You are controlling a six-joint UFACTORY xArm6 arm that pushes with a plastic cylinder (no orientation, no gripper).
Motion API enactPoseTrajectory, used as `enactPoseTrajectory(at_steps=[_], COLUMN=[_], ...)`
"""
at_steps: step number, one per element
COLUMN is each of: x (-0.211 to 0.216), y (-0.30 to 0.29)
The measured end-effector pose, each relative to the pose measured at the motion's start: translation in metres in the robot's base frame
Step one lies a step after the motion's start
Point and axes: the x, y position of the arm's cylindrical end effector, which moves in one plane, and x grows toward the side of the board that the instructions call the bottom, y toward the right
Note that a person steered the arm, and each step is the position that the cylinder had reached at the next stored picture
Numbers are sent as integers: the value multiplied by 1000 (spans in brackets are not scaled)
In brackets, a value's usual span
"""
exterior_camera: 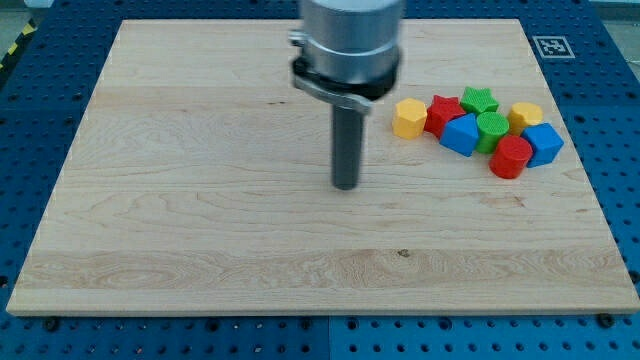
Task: Move the red circle below the blue triangle
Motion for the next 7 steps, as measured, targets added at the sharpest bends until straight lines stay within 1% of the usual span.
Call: enactPoseTrajectory(at_steps=[1, 3, 4, 5, 6, 7], x=[14, 22, 23, 23, 1, -43], y=[62, 180, 182, 235, 284, 286])
